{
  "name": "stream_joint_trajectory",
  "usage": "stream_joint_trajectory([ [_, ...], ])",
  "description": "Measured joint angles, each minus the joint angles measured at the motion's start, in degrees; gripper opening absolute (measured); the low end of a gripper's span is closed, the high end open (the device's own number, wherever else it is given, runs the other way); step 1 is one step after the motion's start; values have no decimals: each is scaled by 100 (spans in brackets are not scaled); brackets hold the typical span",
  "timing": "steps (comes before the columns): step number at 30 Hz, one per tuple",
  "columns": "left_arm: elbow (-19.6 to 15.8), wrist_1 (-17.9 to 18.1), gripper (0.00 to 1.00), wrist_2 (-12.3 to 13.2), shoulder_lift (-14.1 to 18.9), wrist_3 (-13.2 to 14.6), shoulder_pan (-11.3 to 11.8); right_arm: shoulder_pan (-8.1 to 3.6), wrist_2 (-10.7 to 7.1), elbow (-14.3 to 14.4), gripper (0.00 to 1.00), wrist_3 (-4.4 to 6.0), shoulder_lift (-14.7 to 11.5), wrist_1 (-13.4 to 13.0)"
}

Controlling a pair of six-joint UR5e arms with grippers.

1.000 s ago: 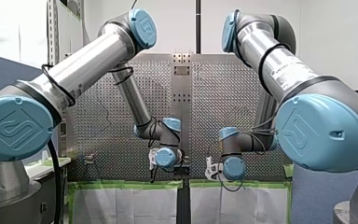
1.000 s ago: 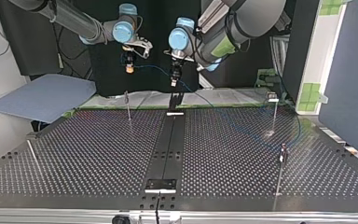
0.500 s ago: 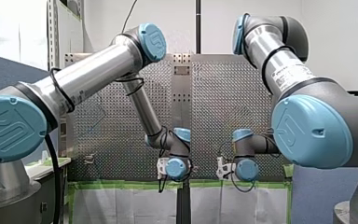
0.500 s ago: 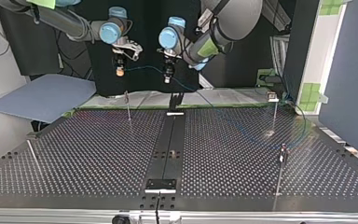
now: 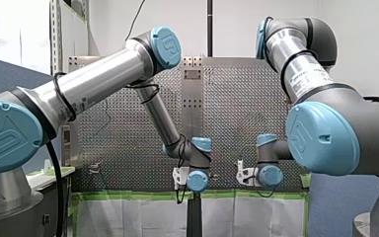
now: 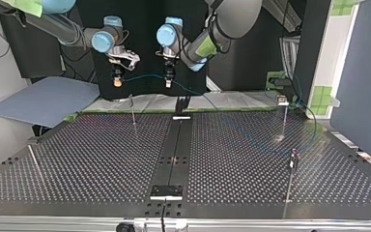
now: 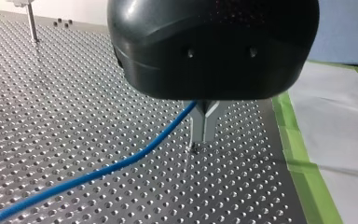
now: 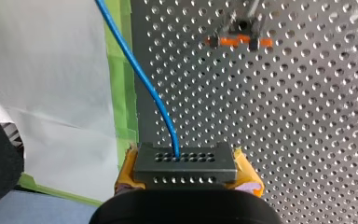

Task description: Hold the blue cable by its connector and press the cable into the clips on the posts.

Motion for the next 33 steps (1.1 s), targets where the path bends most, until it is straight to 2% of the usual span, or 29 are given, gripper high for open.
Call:
stream_joint_trajectory([
  [3, 138, -86, 2, -101, -129, -21, -76, -149, -151, -74, 0, -13, 1, -6],
  [8, 375, -80, 2, -247, -363, -72, -168, -398, -399, -229, 0, -92, 3, 3],
  [14, 647, -112, 2, -334, -626, -134, -237, -610, -687, -365, 0, -94, 5, 77],
  [19, 873, -87, 2, -348, -697, -175, -307, -782, -845, -383, 0, -88, 11, 93],
  [23, 1098, -127, 2, -344, -708, -183, -324, -981, -985, -407, 0, -93, 28, 98],
  [26, 1251, -144, 2, -343, -710, -181, -320, -1059, -1028, -488, 0, -101, 106, 148],
  [31, 1371, -154, 2, -337, -712, -171, -274, -1089, -1041, -613, 0, -121, 222, 213],
  [33, 1388, -155, 2, -330, -710, -165, -254, -1095, -1040, -678, 0, -173, 286, 269],
])
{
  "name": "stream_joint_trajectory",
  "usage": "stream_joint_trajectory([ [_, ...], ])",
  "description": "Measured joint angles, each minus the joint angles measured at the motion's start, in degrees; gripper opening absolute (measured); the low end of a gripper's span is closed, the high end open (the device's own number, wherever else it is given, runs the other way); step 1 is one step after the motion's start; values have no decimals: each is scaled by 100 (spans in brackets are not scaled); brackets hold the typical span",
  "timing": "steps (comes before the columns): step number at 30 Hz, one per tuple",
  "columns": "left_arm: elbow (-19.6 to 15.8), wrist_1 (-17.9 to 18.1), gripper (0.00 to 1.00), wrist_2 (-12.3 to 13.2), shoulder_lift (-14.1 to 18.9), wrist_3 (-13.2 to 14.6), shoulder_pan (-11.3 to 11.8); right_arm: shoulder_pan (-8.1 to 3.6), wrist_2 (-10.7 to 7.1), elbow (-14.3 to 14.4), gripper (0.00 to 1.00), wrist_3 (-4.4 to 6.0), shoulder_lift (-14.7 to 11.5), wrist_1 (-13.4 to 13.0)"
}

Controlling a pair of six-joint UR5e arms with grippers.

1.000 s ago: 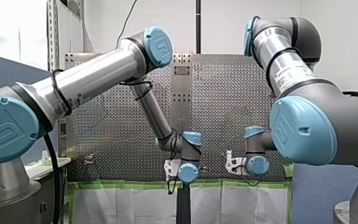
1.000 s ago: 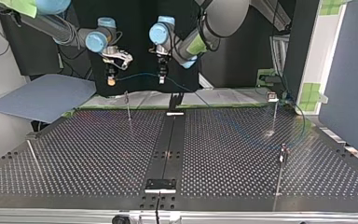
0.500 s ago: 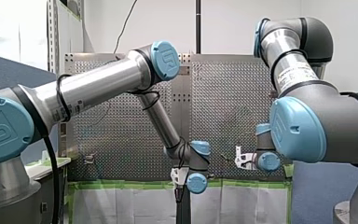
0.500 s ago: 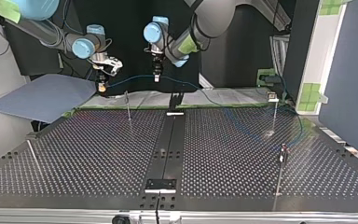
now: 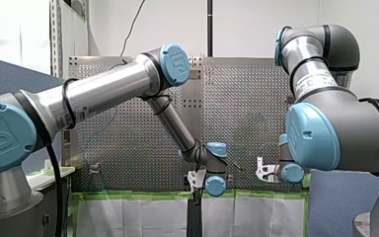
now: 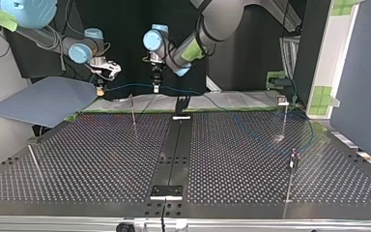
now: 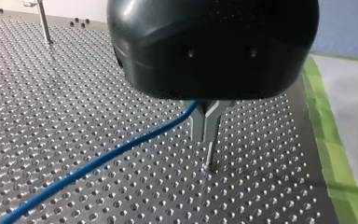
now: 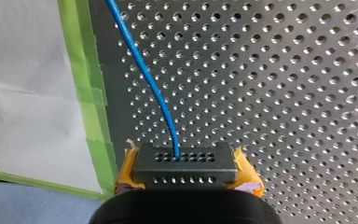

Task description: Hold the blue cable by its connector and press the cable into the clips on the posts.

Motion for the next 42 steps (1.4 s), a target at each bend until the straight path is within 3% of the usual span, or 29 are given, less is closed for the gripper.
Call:
stream_joint_trajectory([
  [5, 70, -9, 2, 44, -14, 0, 27, -14, -19, -224, 0, -197, 85, 219],
  [7, 108, -32, 2, 76, -32, -8, 33, -28, -22, -315, 0, -212, 91, 310],
  [18, 597, -476, 2, 221, -405, -84, 0, -205, -132, -820, 0, -1, 102, 805],
  [22, 781, -545, 2, 266, -445, -113, 12, -275, -245, -967, 0, 133, 102, 874],
  [25, 909, -575, 2, 282, -452, -122, 22, -299, -348, -1024, 0, 229, 102, 882],
  [32, 1050, -615, 2, 355, -488, -138, 54, -313, -487, -1060, 0, 303, 103, 868],
  [38, 1092, -639, 2, 419, -501, -176, 102, -349, -791, -1064, 0, 550, 104, 692],
  [42, 1094, -668, 2, 452, -502, -211, 169, -366, -979, -1063, 0, 623, 106, 635],
])
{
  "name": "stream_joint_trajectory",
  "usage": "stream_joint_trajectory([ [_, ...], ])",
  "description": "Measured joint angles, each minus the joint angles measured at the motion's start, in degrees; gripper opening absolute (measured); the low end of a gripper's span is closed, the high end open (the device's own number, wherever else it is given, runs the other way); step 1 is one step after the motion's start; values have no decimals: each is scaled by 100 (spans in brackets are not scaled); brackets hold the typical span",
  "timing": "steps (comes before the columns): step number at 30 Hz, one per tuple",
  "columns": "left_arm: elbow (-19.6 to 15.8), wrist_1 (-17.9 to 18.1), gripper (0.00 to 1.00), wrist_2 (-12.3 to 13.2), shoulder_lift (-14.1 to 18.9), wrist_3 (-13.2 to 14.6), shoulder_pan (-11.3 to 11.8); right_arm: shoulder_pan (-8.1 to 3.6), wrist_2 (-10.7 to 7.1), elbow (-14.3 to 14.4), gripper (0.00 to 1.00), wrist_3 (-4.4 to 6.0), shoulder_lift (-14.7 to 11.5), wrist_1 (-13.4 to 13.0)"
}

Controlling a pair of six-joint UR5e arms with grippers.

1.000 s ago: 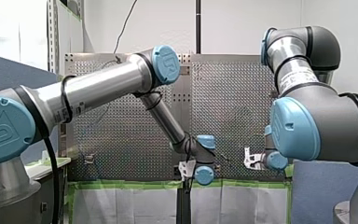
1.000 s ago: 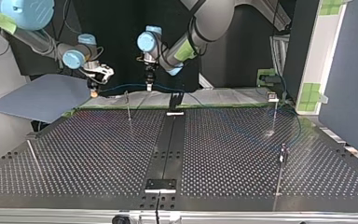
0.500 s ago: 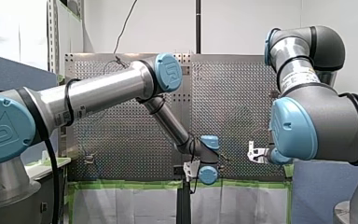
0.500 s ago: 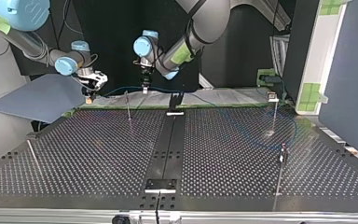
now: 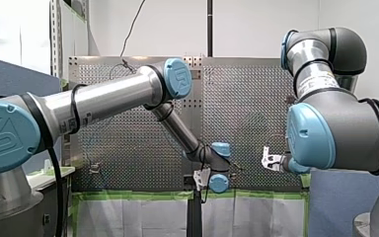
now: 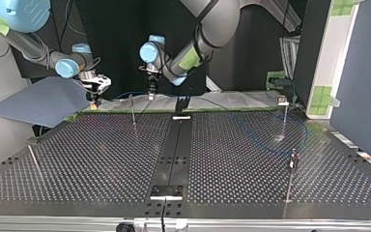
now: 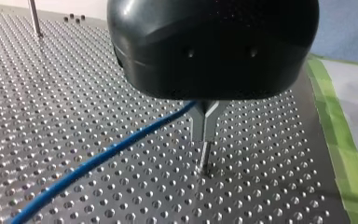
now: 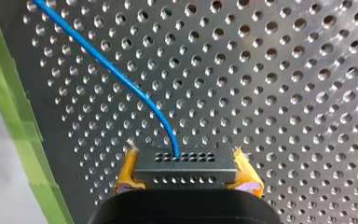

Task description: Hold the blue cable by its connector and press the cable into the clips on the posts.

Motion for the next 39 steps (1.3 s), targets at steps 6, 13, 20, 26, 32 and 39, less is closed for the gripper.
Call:
stream_joint_trajectory([
  [6, 4, -23, 2, 88, -2, -13, 114, -27, -69, 1, 0, 30, 4, -16],
  [13, 123, -92, 2, 163, -90, -13, 185, -46, -15, 2, 0, 51, 6, -33],
  [20, 400, -249, 2, 232, -247, -33, 251, -60, 40, 2, 0, 82, 16, -110],
  [26, 546, -388, 2, 253, -249, -37, 337, -101, 63, 1, 0, 247, 21, -302],
  [32, 625, -453, 2, 309, -254, -37, 411, -141, 21, -10, 0, 336, 22, -470],
  [39, 860, -641, 2, 434, -254, -16, 566, -146, -66, -38, 0, 404, 34, -635],
])
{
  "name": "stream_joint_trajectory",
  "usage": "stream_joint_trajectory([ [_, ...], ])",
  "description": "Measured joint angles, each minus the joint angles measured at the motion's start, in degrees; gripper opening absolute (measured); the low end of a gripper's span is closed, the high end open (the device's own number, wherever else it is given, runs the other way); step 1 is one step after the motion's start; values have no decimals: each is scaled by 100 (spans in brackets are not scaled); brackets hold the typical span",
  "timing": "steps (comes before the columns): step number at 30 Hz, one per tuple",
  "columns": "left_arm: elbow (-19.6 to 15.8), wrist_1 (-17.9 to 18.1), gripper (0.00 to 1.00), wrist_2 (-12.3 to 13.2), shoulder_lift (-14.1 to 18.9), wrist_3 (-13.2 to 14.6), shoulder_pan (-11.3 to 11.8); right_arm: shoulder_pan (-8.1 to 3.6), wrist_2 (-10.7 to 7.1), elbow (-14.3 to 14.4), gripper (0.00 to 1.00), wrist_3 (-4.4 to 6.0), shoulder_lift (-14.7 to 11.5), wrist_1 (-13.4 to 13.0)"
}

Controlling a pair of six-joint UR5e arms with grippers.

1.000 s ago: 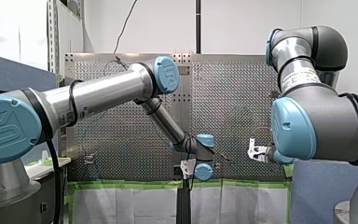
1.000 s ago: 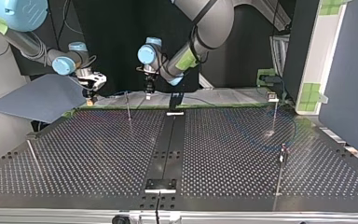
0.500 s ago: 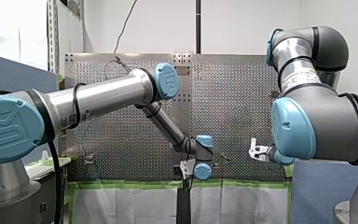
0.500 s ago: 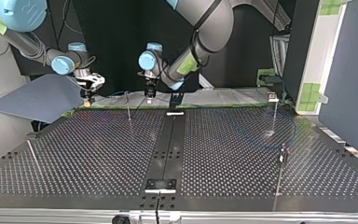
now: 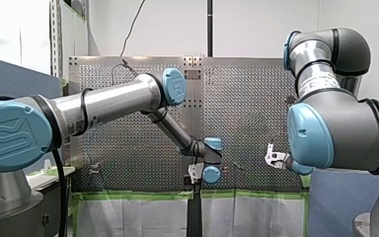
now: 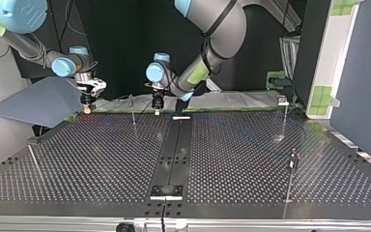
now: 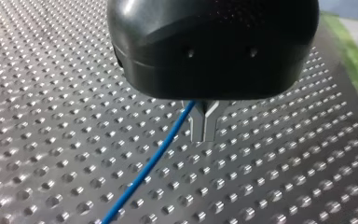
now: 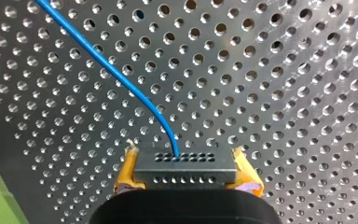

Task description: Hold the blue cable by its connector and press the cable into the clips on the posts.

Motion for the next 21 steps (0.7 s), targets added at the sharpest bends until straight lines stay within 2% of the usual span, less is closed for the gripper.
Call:
stream_joint_trajectory([
  [5, 108, -54, 2, 88, -2, 12, 98, 38, -164, -106, 0, -3, 41, -14],
  [8, 144, -78, 2, 153, -1, 12, 158, 70, -228, -242, 0, -24, 162, 64],
  [13, 238, -173, 2, 190, -2, 10, 234, 69, -245, -477, 0, -69, 368, 272],
  [16, 308, -267, 2, 187, -1, 14, 269, 43, -243, -627, 0, -42, 415, 386],
  [21, 381, -406, 2, 149, -2, 21, 269, 9, -247, -774, 0, 3, 432, 432],
])
